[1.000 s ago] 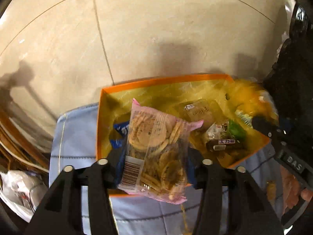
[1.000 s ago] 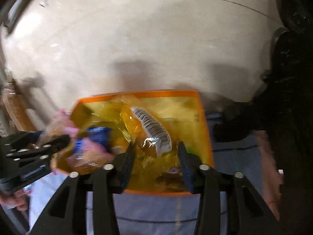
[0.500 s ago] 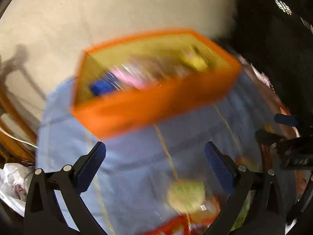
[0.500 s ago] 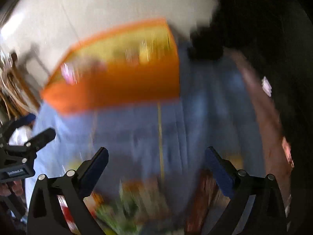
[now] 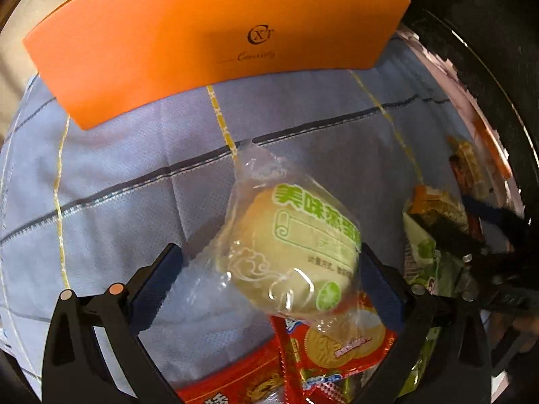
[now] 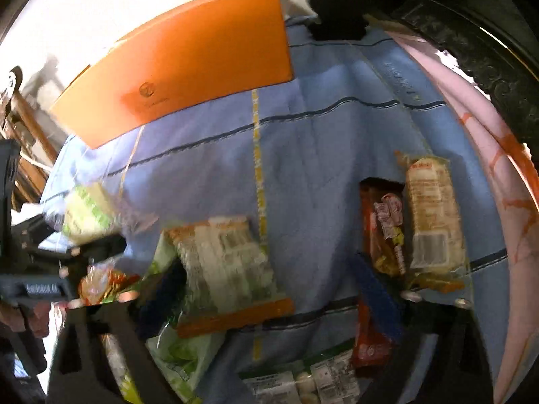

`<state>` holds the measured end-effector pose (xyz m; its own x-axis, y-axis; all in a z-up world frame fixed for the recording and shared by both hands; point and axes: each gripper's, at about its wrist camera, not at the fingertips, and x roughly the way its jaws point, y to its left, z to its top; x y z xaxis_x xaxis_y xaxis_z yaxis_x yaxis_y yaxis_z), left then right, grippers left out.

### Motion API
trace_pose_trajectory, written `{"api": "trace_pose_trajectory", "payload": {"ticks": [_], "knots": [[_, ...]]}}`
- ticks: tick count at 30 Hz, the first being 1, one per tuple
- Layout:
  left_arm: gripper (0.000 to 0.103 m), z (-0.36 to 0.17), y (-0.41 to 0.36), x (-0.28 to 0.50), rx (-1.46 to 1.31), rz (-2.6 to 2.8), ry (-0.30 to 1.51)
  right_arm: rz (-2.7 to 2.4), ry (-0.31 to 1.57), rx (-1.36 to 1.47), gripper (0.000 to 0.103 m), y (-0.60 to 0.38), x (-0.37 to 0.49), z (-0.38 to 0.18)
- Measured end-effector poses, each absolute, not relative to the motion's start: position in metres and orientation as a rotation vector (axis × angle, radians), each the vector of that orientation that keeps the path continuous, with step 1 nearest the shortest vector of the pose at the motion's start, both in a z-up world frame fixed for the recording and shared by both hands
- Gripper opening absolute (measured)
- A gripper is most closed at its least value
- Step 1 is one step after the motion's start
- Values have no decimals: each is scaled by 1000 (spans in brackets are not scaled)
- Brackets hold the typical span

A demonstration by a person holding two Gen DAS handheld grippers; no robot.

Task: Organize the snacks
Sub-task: 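Grasp a round green-labelled cake with the left tool while the right tool grasps a white bag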

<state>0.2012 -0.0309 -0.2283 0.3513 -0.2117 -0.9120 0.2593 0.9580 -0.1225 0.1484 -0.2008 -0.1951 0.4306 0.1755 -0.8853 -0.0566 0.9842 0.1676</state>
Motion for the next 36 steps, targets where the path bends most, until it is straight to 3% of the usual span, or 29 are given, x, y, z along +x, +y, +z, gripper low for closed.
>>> {"api": "trace_pose_trajectory", "payload": {"ticks": [1,2,4,12,20,23,24,26,29,36], "knots": [[84,-226,-30,199,41,-311,1164,148,1114,99,64,-198,146,-193],[66,-223,-31,196,40,-330,1154,157,1120,81,55,-194,145,-190],[57,-215,-36,193,68,-381,1133,178,1130,133,55,-193,146,-181],[51,-185,-27,179,2,-418,1084,171,1010,100,54,-194,139,-120],[28,-105,-11,196,-24,-416,866,151,851,15,54,-188,180,-57],[25,-100,-7,208,-31,-406,863,147,800,26,54,-190,195,-39],[28,-102,-8,210,-20,-406,869,145,786,39,54,-192,197,-35],[83,-112,-12,211,49,-356,879,153,785,51,54,-193,197,-32],[94,-135,-9,221,132,-279,888,153,793,25,54,-197,191,-35],[99,-199,2,252,179,-160,1042,132,853,71,54,-207,181,-57]]}}
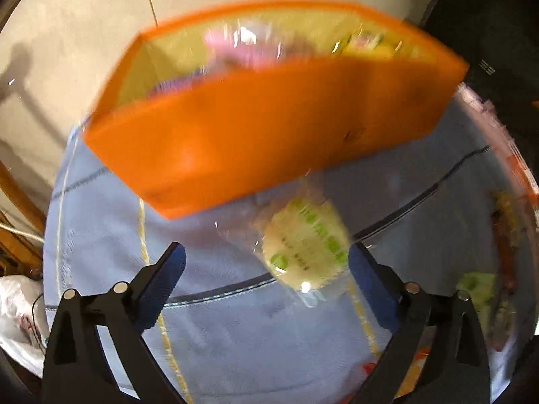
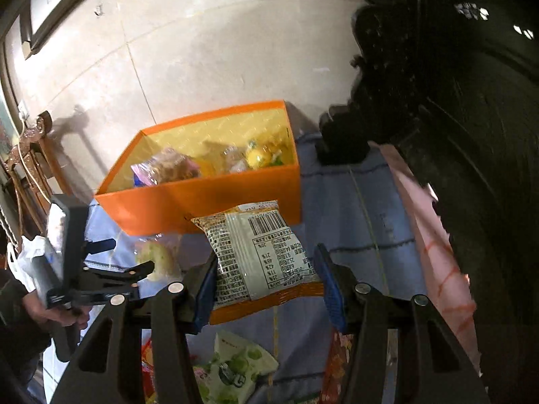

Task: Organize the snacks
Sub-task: 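Grasp a round green-labelled cake with the left tool while the right tool grasps a white bag, then drop the round cake and white snack bag into the orange box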

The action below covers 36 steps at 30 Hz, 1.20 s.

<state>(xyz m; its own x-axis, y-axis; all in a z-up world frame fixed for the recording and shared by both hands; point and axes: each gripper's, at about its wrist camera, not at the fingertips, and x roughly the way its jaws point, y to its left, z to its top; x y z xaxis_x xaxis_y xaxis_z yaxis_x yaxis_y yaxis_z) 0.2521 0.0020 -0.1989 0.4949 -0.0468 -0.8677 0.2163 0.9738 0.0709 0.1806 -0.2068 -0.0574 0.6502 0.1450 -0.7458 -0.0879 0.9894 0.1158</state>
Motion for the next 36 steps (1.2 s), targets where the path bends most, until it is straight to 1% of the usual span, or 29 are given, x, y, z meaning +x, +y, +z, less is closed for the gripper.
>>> {"api": "trace_pose_trajectory", "payload": {"ticks": [2,4,6,7,9,10,12,15,16,17,18,20,24,27,29,32,36], "knots": [[99,-205,5,259,93,-182,1037,138,857,91,54,-210,179,-64],[99,-208,10,270,-7,-172,1079,125,870,102,54,-213,180,-72],[85,-212,12,274,-104,-182,1106,135,883,140,54,-216,180,-77],[81,-215,11,275,-154,-222,1120,143,883,154,54,-218,180,-78],[88,-218,9,275,-175,-195,1134,156,880,157,54,-218,178,-77],[99,-220,8,275,-191,-169,1146,152,877,144,54,-219,177,-77],[99,-228,5,275,-200,-100,1176,154,878,142,54,-221,176,-76],[99,-228,-1,274,-211,-31,1151,153,875,158,54,-226,174,-76],[96,-228,-1,272,-220,-20,1145,153,876,157,54,-227,172,-75],[79,-226,1,271,-222,-19,1135,154,875,157,54,-228,171,-75],[64,-223,1,269,-224,-38,1122,153,876,156,54,-230,169,-75],[58,-217,2,266,-236,-98,1147,145,884,156,54,-232,167,-76],[57,-214,2,250,-164,-121,1142,143,896,184,54,-237,162,-75],[57,-206,11,227,-263,-175,1148,136,885,186,54,-240,157,-70],[57,-195,10,215,-256,-188,1126,127,870,186,54,-243,154,-64],[57,-167,10,190,-269,-223,1073,126,845,183,54,-245,153,-54],[57,-105,11,177,-234,-207,972,155,801,151,54,-236,167,-33]]}}
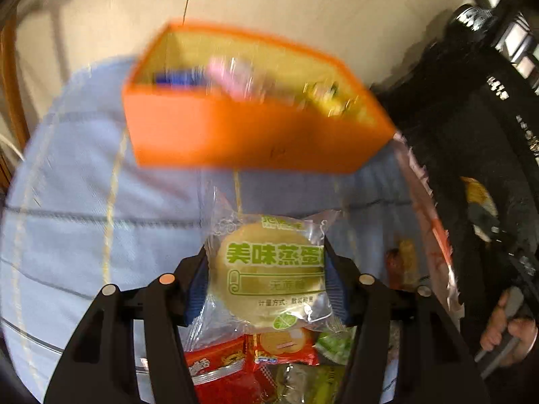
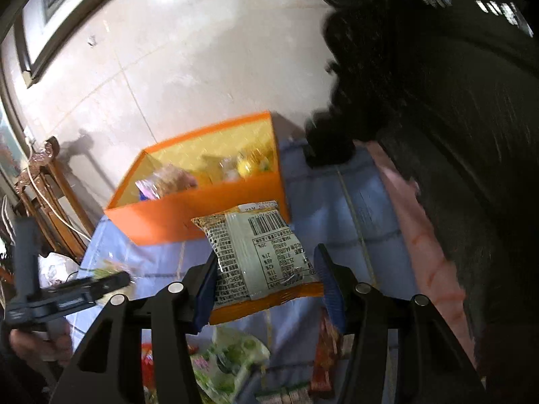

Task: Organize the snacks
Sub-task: 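Drop the round cake and white snack bag into the orange box, then grasp a red Sugar biscuit pack with the left tool while the right tool grasps a bread bar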

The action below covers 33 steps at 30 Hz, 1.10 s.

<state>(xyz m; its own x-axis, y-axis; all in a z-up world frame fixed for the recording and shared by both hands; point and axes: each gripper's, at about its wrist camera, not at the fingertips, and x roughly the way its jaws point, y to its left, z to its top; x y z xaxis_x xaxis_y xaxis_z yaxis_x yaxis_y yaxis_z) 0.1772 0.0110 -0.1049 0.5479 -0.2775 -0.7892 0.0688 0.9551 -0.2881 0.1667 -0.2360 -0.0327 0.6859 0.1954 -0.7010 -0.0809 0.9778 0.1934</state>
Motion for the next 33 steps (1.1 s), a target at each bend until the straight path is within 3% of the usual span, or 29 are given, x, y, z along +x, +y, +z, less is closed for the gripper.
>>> {"api": "trace_pose_trajectory", "payload": {"ticks": [8,17,18,19,20,21,29,33], "knots": [[58,-26,50,246,-24,48,811,224,744,99,54,-189,268,4],[59,-27,56,316,-23,39,810,238,860,80,54,-168,359,-18],[60,-27,55,319,-23,20,807,257,860,78,57,-167,362,-21],[71,-35,40,329,-42,5,797,285,857,67,62,-164,362,-22],[99,-37,38,329,-81,-9,779,296,865,39,90,-160,362,-24],[99,-35,39,329,-117,-13,761,263,860,2,99,-159,358,-26],[99,-71,22,244,-53,-65,841,127,893,18,99,-216,267,-42],[99,-116,11,168,118,-169,886,-10,1021,-21,99,-253,193,-89]]}}
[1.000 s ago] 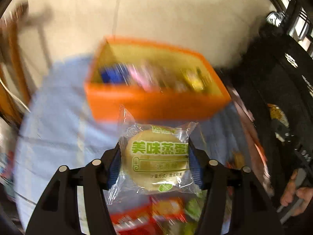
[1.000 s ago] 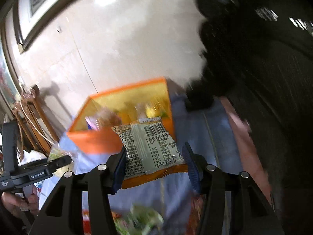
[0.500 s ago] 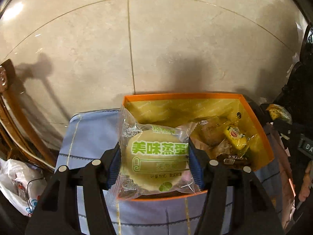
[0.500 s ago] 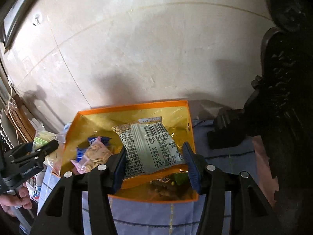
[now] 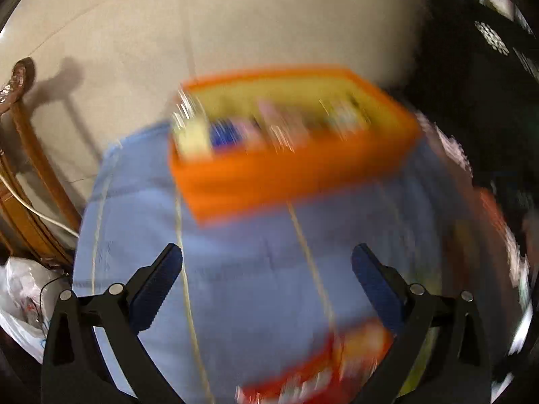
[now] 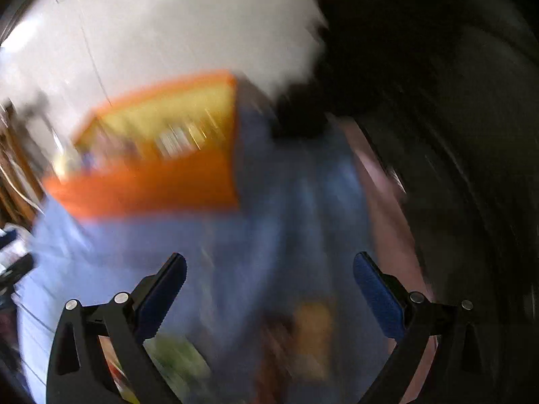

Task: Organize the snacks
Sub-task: 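Grasp a red Sugar biscuit pack with the left tool while the right tool grasps a bread bar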

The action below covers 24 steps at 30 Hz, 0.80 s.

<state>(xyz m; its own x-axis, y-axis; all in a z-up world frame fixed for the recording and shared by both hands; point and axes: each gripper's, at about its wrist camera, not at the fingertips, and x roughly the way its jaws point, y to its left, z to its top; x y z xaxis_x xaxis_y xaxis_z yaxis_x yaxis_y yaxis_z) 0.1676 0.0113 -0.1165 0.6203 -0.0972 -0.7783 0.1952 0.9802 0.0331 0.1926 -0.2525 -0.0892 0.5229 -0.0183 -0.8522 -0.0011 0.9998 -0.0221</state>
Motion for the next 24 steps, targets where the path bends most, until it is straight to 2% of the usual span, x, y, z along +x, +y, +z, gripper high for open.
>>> {"api": "trace_pose_trajectory", "payload": {"ticks": [5,9,12,16,21,24], "knots": [[99,-164,9,118,206,-296,947,-150,1102,3,99,-283,162,-146],[99,-184,12,117,180,-396,912,-169,1155,185,99,-305,163,-185],[99,-193,1,119,248,-489,939,-229,1090,256,99,-312,160,-187],[99,-217,-24,103,506,-577,936,-234,1064,267,100,-312,163,-189],[99,-207,-37,120,381,-645,908,-310,1030,159,99,-308,170,-182],[99,-207,-49,130,428,-698,836,-286,1073,136,99,-307,173,-190]]}}
